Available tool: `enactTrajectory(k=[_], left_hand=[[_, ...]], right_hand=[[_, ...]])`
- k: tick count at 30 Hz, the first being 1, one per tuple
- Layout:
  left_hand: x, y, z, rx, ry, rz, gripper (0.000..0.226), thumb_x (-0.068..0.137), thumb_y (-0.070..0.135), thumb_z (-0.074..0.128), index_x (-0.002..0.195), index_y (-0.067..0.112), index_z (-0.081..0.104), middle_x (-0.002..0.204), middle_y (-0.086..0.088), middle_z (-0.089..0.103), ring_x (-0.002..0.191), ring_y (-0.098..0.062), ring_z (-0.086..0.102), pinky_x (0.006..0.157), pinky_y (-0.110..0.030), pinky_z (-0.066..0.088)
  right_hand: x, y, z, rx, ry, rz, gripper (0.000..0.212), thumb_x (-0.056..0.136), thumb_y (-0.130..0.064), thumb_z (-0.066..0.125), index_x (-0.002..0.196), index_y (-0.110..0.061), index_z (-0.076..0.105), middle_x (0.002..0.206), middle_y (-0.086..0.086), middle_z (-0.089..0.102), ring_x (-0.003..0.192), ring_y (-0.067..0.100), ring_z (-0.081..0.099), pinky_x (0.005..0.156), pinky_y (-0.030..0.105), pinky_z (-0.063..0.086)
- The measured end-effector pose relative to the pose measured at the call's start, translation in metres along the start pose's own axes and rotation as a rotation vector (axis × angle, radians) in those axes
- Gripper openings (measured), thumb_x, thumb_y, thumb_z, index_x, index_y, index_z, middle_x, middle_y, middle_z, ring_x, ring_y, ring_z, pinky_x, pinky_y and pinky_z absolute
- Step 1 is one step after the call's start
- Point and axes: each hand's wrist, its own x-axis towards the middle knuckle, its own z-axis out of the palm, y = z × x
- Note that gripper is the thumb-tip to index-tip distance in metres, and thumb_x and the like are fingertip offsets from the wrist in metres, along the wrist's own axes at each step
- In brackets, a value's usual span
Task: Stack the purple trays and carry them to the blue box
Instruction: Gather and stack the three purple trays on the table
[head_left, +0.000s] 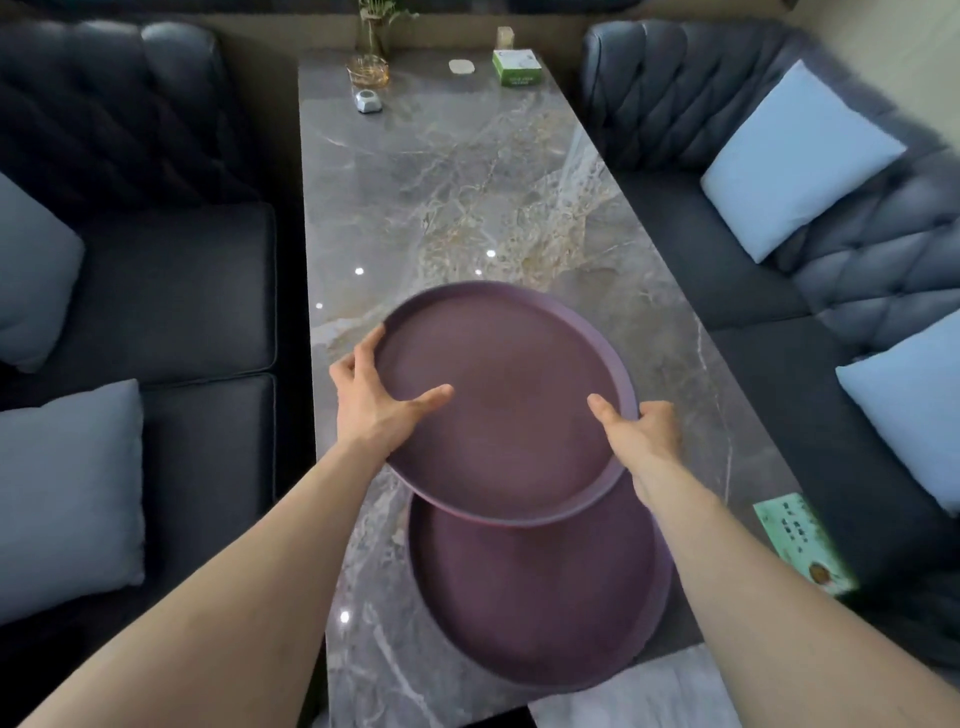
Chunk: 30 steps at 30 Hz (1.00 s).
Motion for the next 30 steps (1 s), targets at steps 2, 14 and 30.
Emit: enactTrajectory(k=[2,14,30], left_hand=[[-0.015,-0.011,0.002,-0.011,-0.033,0.006,0.107,0.061,0.046,0.092,0.149,0.046,0.030,0.149,0.004,0.024,0.121,-0.012,0.046,0.111,-0.038,0.042],[-0.068,-0.063,0.018,0.009,-0.203,-0.026,0.108,0.064,0.043,0.090,0.149,0.051,0.024,0.147,0.010,0.019,0.135,-0.021,0.039,0.114,-0.049,0.040],[-0.086,-0.095,0.035,0.393,-0.200,-0.036,0.103,0.061,0.056,0.084,0.146,0.044,0.026,0.128,0.007,0.063,0.124,-0.022,0.056,0.095,-0.046,0.050]], right_hand=[[-0.018,0.012,-0.007,0.024,-0.011,0.010,0.094,0.069,-0.062,0.077,0.139,-0.009,0.044,0.140,0.012,0.050,0.128,0.033,0.050,0.109,0.049,0.041],[-0.048,0.095,-0.016,-0.073,0.046,0.108,0.076,0.083,-0.053,0.069,0.139,-0.008,0.047,0.142,0.016,0.047,0.125,0.039,0.052,0.106,0.053,0.043],[-0.055,0.139,-0.022,-0.295,0.068,0.223,0.075,0.087,-0.053,0.064,0.146,-0.012,0.042,0.147,0.018,0.044,0.133,0.040,0.046,0.110,0.055,0.037]])
